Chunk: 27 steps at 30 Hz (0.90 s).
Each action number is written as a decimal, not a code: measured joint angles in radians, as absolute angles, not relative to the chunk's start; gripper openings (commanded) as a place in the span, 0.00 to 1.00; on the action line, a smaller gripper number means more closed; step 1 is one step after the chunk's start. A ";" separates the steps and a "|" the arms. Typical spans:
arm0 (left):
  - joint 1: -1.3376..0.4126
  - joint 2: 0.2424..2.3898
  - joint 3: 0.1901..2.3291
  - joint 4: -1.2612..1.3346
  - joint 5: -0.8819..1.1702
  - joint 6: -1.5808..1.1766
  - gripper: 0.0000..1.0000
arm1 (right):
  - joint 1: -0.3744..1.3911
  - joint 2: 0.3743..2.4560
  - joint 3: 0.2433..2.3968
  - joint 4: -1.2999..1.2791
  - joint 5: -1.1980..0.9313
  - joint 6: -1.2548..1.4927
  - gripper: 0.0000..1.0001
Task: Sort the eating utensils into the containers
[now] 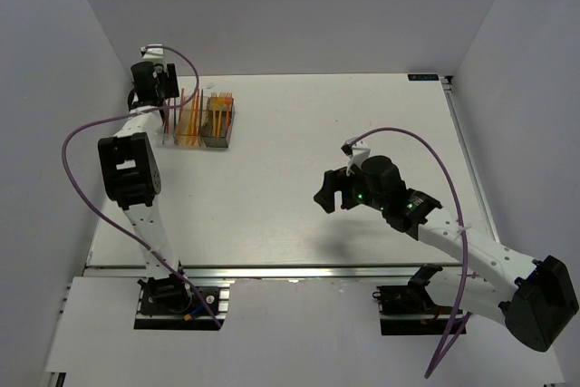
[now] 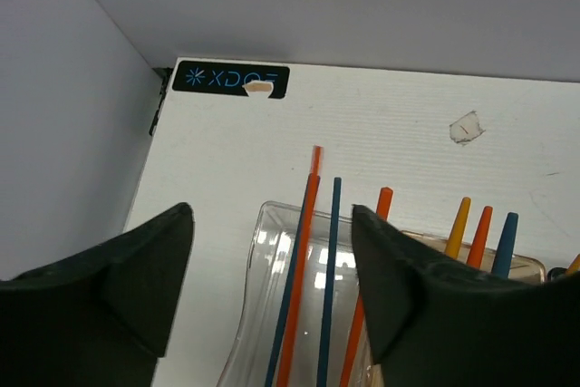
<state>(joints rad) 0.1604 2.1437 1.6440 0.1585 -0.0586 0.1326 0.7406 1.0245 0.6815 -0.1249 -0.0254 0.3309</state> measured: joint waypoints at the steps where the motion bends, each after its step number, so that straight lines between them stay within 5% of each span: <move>1: 0.160 2.143 1.640 0.157 -0.059 0.131 0.89 | 0.741 1.025 0.683 -0.125 -0.025 0.331 0.89; 3: 0.160 2.134 1.633 0.146 -0.060 0.125 0.98 | 0.741 1.025 0.685 -0.126 -0.024 0.331 0.89; 9: 0.160 2.002 1.633 0.038 -0.101 0.055 0.98 | 0.741 1.018 0.705 -0.140 0.014 0.326 0.89; 17: 0.146 1.530 1.586 -0.216 -0.192 -0.230 0.98 | 0.741 1.016 0.852 -0.312 0.261 0.337 0.89; 27: 0.121 0.878 0.854 -0.398 -0.192 -0.384 0.98 | 0.740 0.908 0.939 -0.511 0.501 0.351 0.89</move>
